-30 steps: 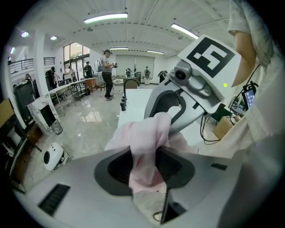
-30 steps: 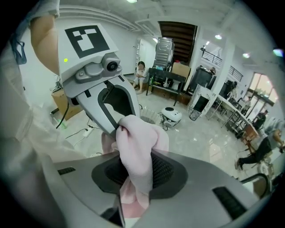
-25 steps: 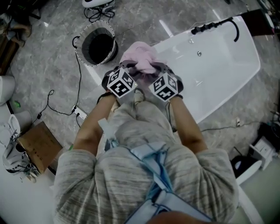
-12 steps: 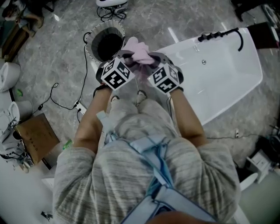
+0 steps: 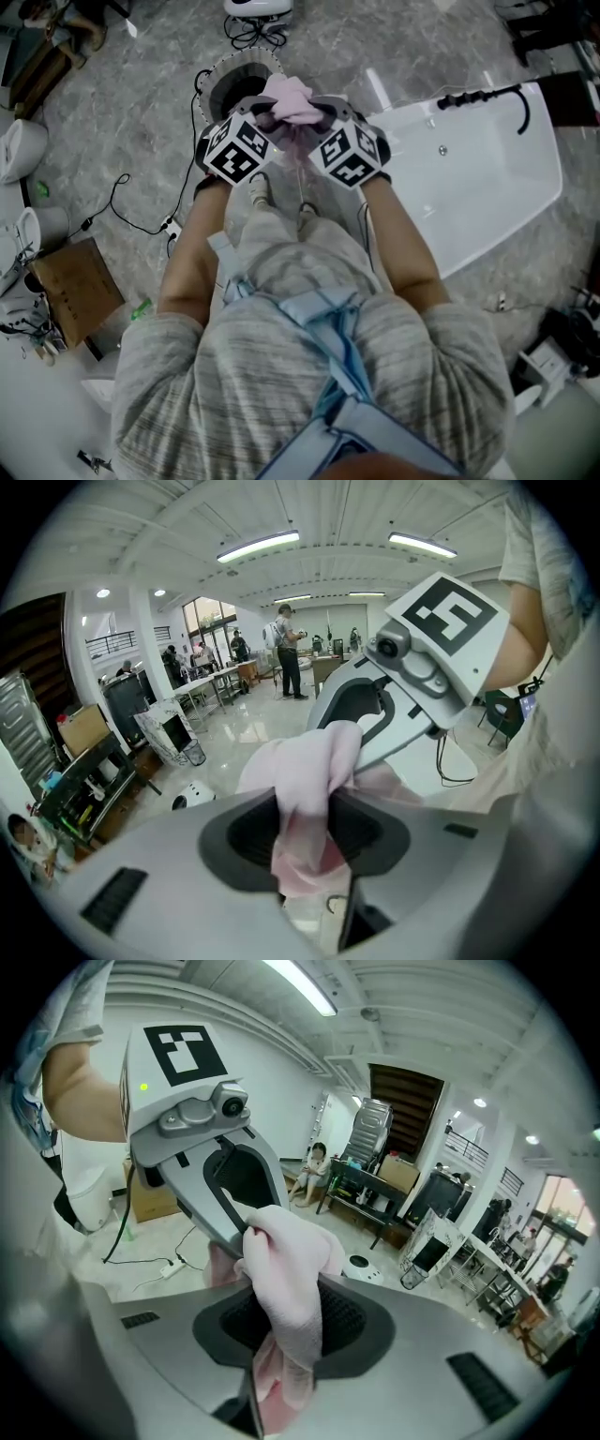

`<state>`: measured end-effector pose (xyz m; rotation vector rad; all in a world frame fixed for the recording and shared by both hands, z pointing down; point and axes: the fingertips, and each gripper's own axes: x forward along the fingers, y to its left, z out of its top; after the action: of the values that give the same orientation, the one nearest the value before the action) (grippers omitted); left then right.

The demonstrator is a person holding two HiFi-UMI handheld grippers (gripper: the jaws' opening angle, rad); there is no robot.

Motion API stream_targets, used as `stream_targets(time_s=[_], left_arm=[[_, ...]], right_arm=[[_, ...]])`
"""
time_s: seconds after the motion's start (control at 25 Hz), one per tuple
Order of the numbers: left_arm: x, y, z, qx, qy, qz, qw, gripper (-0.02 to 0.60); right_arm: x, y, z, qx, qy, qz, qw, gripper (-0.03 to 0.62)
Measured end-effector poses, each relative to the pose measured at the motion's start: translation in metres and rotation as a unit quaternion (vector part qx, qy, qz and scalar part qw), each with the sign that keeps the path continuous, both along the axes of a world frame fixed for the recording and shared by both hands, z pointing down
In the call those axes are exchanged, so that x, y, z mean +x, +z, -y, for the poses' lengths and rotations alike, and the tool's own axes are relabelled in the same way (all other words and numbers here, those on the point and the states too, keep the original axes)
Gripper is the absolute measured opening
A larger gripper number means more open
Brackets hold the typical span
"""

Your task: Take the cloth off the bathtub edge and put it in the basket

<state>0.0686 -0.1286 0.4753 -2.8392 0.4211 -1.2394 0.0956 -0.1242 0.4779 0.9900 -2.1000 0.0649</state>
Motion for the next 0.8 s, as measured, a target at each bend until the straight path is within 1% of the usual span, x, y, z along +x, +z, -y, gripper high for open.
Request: stream_targets(time_s=[0.24, 0.36, 0.68, 0.8], left_arm=[[-0.04, -0.016, 0.065, 0.015, -0.011, 0.002, 0.9998, 0.155], [-0.058, -0.018, 0.099, 0.026, -0.017, 0.012, 0.9994, 0.155], [-0.093, -0.022, 0.185, 0.046, -0.038, 0.043, 0.9973, 0.155], [-0.102, -0.034, 0.212, 0.059, -0.051, 0.048, 0.9958, 0.155]], right_arm=[[-0.038, -0.016, 0.066, 0.011, -0.017, -0.012, 1.0, 0.118], [-0.056, -0.019, 0.101, 0.015, -0.032, -0.016, 0.999, 0.118], [-0.091, -0.024, 0.189, 0.019, -0.074, -0.044, 0.996, 0.118], [-0.101, -0.036, 0.216, 0.029, -0.085, -0.05, 0.995, 0.118]])
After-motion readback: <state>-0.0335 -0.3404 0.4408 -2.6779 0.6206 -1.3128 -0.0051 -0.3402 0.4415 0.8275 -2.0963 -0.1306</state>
